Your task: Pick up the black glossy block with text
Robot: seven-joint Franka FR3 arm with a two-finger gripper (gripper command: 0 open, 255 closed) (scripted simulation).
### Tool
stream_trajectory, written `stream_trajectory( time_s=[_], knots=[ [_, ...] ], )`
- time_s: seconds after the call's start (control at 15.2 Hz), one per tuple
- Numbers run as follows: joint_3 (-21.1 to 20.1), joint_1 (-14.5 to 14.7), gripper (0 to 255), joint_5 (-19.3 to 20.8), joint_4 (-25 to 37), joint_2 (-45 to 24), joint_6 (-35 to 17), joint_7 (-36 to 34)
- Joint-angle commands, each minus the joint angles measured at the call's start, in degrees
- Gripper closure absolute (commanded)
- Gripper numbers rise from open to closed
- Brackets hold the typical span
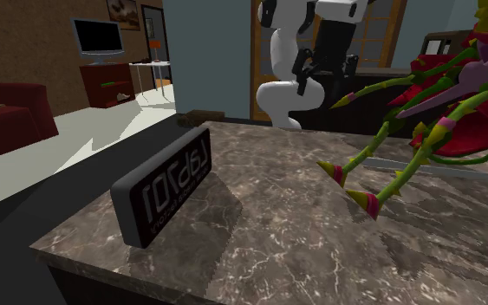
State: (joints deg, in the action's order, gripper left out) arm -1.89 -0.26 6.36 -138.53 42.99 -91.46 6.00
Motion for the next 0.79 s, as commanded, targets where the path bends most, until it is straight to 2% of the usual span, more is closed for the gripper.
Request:
stream_trajectory(
  time_s=[0.0, 0.73],
  knots=[
    [0.0, 0.0, 0, 0.0, 0.0, 0.0, 0.0, 0.0],
    [9.2, -6.0, 0, 1.0, 17.5, -21.7, -3.2, 2.7]
  ],
)
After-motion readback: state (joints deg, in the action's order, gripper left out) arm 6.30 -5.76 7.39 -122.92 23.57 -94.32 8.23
